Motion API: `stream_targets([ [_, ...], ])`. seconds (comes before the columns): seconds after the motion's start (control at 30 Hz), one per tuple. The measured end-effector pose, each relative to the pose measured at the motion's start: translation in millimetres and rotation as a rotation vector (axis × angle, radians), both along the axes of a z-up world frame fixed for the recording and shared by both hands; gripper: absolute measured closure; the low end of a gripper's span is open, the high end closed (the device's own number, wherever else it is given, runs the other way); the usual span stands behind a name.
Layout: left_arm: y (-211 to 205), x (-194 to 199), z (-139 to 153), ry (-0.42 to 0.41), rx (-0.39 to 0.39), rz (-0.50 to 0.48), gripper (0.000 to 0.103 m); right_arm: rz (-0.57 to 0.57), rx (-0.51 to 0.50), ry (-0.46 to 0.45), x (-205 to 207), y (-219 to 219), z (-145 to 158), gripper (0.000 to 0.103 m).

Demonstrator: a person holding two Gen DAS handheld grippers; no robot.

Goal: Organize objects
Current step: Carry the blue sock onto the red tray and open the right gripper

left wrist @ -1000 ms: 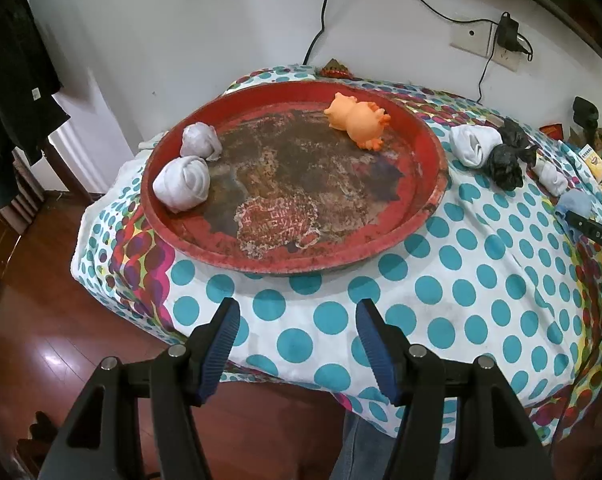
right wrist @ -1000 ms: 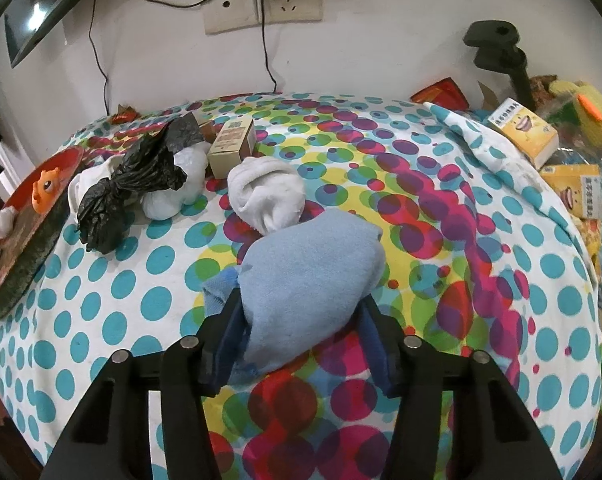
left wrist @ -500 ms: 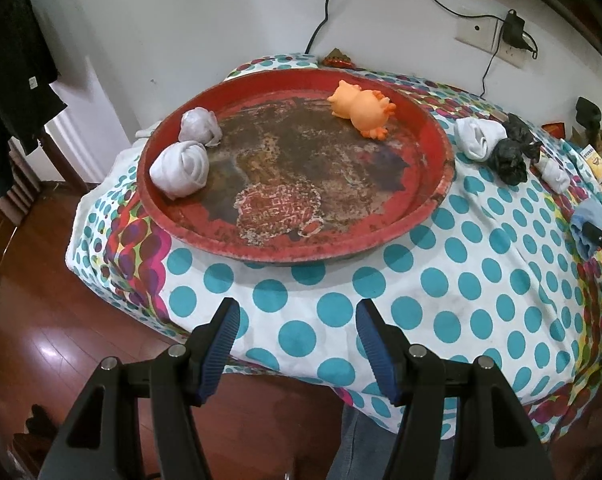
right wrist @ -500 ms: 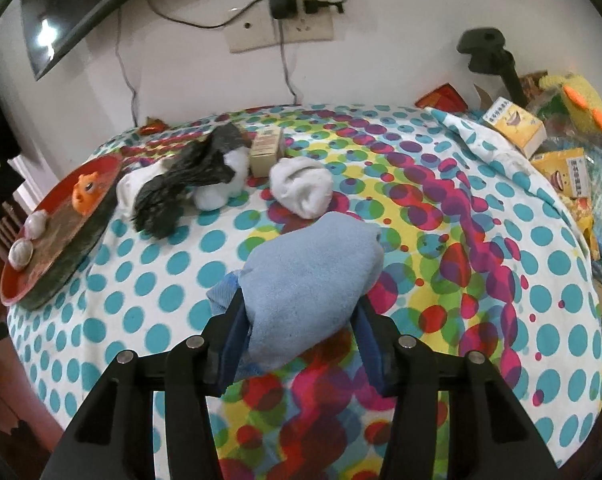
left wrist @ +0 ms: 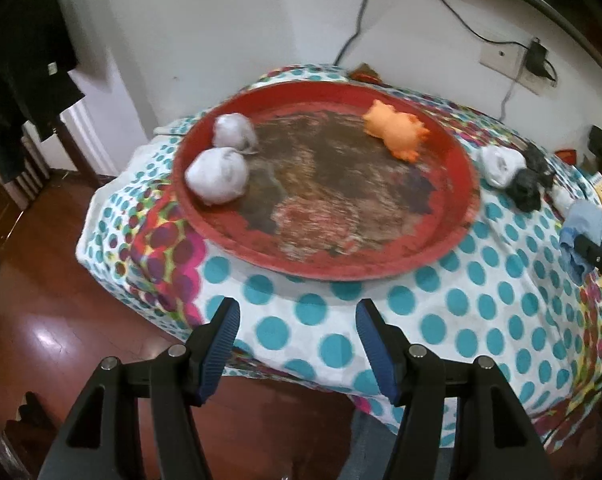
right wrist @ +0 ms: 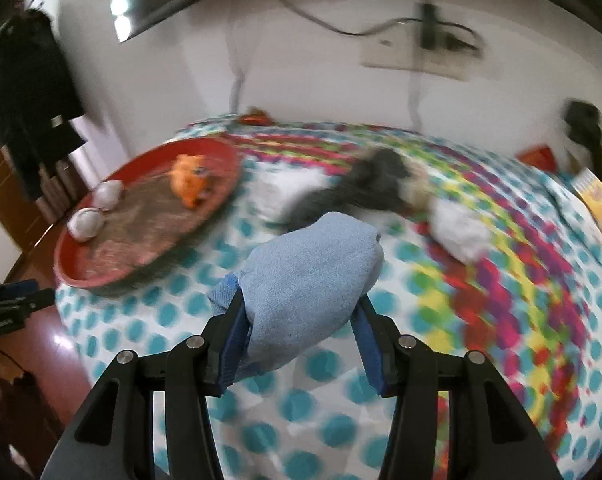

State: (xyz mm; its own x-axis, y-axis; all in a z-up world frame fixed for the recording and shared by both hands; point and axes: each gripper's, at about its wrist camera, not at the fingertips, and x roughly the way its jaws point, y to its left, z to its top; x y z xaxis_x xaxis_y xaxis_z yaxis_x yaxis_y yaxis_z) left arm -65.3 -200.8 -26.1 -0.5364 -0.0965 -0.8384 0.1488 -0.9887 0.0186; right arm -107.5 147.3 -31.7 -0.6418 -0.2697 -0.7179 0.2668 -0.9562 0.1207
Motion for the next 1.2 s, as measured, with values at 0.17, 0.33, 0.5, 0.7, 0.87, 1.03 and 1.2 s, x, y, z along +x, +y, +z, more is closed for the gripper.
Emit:
stream_targets([
  [0.17, -24, -1, 3, -0.009, 0.006, 0.041, 0.041, 0.087, -0.014, 0.015, -20, -59, 21, 0.055],
  [0.33, -48, -1, 4, -0.014, 0.008, 0.088, 0.041, 0.154, -0.006, -0.017, -38, -110, 23, 0.055],
  [0.5, -59, -2, 1, -0.023, 0.025, 0.105, 0.041, 0.185, 0.033, -0.067, -57, -145, 17, 0.055],
  [0.7, -63, -2, -1, -0.03, -0.002, 0.111, 0.041, 0.156, 0.072, -0.161, -99, -196, -8, 0.055],
  [0.87, -66, -3, -4, -0.032, -0.004, 0.113, 0.041, 0.15, 0.088, -0.216, -134, -225, -26, 0.055],
  [1.03, -68, -5, -9, -0.045, -0.005, 0.119, 0.041, 0.18, 0.087, -0.239, -155, -238, -31, 0.055],
  [1.2, -68, -6, -10, -0.049, -0.004, 0.117, 0.041, 0.177, 0.108, -0.225, -164, -249, -30, 0.053],
])
